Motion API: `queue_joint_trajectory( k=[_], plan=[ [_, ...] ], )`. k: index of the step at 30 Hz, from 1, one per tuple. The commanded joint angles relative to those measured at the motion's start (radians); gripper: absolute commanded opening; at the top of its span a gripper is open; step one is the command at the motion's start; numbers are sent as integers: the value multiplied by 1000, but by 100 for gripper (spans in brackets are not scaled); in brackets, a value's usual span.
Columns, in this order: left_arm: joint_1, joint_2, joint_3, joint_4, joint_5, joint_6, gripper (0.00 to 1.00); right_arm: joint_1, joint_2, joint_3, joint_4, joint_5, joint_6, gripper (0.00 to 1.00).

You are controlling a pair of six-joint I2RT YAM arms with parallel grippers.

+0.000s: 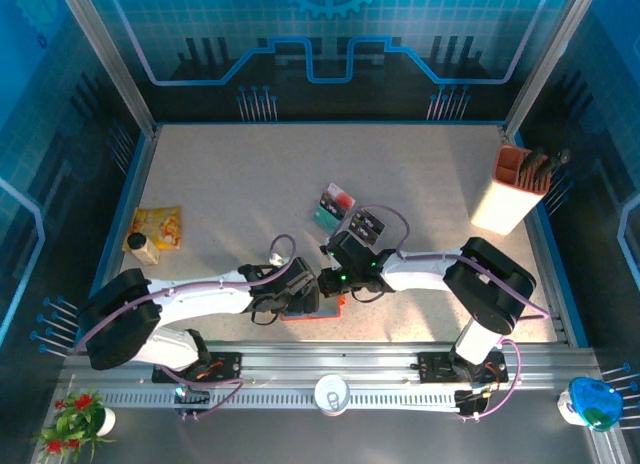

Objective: Put the credit cards into the card holder
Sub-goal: Flip over the card slot on the card holder.

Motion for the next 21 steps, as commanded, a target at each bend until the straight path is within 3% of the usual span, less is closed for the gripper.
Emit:
queue_joint_trajectory(
  k=[1, 4, 8, 21],
  plan=[
    [-9, 24, 30, -32, -43, 21, 99, 11, 0, -21, -20, -21, 14, 5],
    [-13, 26, 17, -28, -47, 18, 95, 8, -50, -27, -33, -8, 15, 8],
    [-13, 21, -6, 0, -33, 12, 87, 4, -114, -39, -51, 20, 26, 20],
    [-13, 11, -27, 25, -25, 5, 82, 15, -59, -54, -1, 12, 73, 35]
  ],
)
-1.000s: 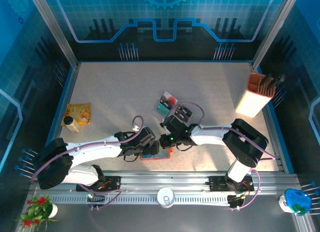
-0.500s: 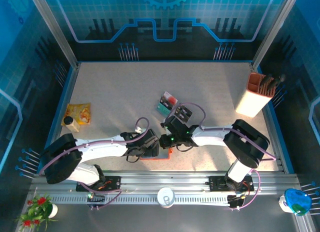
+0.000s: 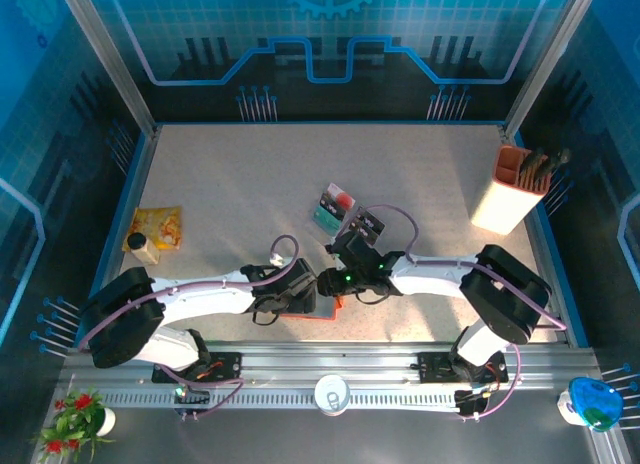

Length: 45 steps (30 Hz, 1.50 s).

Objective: Put the credit cards into the card holder
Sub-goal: Flip over the card slot on the card holder.

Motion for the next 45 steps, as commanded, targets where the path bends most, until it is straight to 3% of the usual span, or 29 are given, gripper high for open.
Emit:
queue_joint_trajectory(
  k=[1, 12, 23, 27, 45],
  plan=[
    [-6, -2, -26, 22, 4, 6, 81, 10, 33, -17, 25, 0, 20, 35],
    [-6, -10, -29, 25, 9, 5, 79, 4, 84, -14, 83, -57, 47, 38],
    [-6, -67, -17, -6, -5, 0, 91, 4, 41, 34, 55, -104, 51, 37],
    [-6, -119, -12, -32, -24, -5, 99, 10, 19, 47, 44, -114, 54, 37],
    [0, -430, -48, -180, -163, -69, 99, 91, 48, 171, 17, -106, 87, 42]
  ],
)
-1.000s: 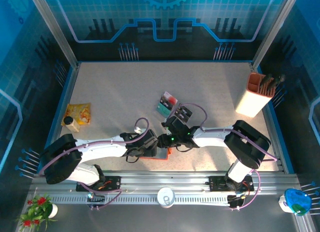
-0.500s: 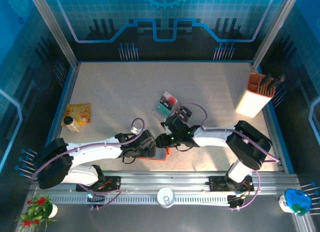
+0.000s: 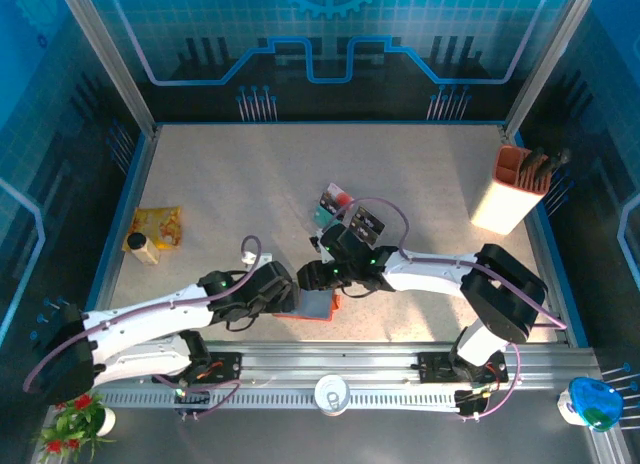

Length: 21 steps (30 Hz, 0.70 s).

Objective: Put the credit cards into the card holder
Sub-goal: Flip over the card slot on the card holder.

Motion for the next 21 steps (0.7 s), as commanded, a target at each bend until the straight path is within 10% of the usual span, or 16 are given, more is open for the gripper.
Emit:
queue_joint_trajectory(
  k=[1, 21],
  plan=[
    [0, -75, 2, 39, -50, -39, 99, 48, 43, 60, -9, -21, 16, 42],
    [8, -352, -41, -124, -146, -121, 99, 113, 263, 188, 61, -13, 88, 43]
  ],
)
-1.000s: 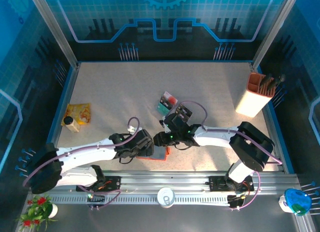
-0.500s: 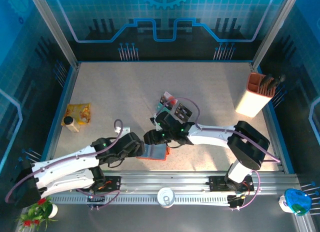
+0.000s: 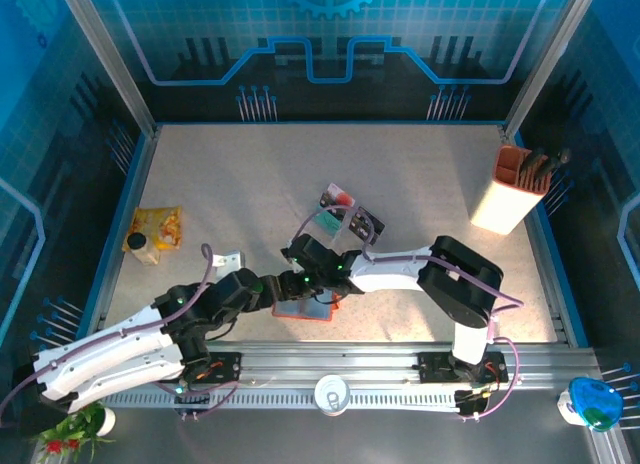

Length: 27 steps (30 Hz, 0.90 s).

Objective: Put the credit cards into the card holder
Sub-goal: Flip over the card slot on the card holder.

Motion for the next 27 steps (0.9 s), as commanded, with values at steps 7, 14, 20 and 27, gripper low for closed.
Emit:
queue_joint_trajectory(
  k=[7, 14, 20, 27],
  plan=[
    [3, -21, 3, -10, -25, -26, 99, -1, 46, 20, 19, -38, 12, 43],
    [2, -4, -5, 13, -21, -30, 99, -58, -49, 25, 0, -118, -49, 44],
    [3, 16, -19, 45, -10, -34, 99, -146, -169, 76, -108, -155, -129, 45],
    [3, 55, -24, 79, 6, -14, 99, -277, -256, 218, -453, -34, -339, 45]
  ],
)
